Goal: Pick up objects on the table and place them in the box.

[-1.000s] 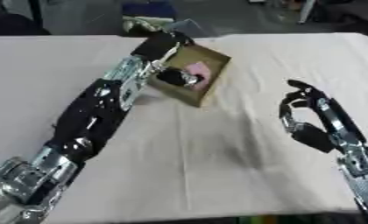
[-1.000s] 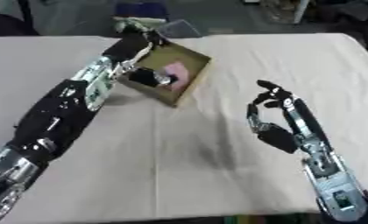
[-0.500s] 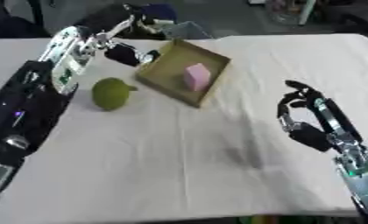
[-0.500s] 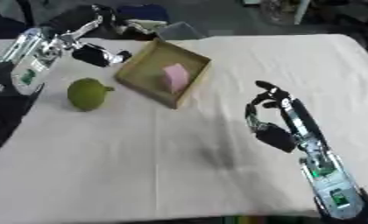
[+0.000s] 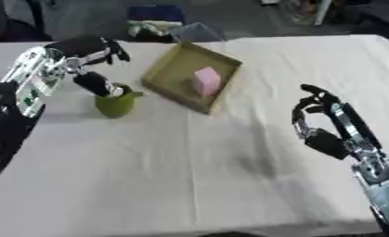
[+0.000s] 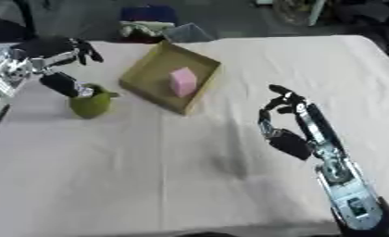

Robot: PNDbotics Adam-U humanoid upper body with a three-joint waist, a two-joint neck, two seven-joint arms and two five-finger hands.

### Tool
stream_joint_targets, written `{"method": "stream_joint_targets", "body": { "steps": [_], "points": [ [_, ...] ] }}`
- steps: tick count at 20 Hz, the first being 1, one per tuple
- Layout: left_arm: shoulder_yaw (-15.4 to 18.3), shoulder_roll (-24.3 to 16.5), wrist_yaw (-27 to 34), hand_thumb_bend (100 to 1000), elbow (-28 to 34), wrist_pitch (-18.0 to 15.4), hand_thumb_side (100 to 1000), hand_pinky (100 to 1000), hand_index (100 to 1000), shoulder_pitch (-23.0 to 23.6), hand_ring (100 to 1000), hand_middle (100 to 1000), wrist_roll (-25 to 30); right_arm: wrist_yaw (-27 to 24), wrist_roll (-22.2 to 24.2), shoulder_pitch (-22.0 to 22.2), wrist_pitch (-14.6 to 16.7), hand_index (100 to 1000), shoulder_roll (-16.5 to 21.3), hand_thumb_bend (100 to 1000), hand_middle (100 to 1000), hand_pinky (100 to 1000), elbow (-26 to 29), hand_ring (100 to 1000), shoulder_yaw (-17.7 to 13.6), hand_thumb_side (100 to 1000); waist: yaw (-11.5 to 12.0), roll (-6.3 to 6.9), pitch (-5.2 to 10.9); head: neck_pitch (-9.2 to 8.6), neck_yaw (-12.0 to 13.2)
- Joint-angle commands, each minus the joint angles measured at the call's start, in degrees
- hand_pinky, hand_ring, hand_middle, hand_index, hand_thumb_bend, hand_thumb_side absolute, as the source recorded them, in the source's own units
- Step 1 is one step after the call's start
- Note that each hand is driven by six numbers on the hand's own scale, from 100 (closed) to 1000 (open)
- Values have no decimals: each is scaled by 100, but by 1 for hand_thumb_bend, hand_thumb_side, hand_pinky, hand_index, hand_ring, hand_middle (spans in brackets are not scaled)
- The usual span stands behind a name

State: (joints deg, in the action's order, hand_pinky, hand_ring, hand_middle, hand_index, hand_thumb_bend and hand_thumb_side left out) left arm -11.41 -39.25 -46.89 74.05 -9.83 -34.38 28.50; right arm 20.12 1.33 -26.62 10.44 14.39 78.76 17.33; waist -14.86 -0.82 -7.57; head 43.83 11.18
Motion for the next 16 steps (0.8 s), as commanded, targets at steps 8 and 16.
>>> {"method": "stream_joint_targets", "body": {
  "steps": [8,16],
  "points": [
    [84,102,-727,298,-848,-21,339,691,768,133,626,673,-579,35,-21,-64,1,938,111,100,618,763,84,829,-48,471,0,-9,88,29,-20],
    [94,212,-444,117,-726,61,227,620,611,98,493,495,-1426,34,-19,-72,1,937,101,100,619,763,71,829,-50,470,-3,-23,84,29,-28]
  ]
}}
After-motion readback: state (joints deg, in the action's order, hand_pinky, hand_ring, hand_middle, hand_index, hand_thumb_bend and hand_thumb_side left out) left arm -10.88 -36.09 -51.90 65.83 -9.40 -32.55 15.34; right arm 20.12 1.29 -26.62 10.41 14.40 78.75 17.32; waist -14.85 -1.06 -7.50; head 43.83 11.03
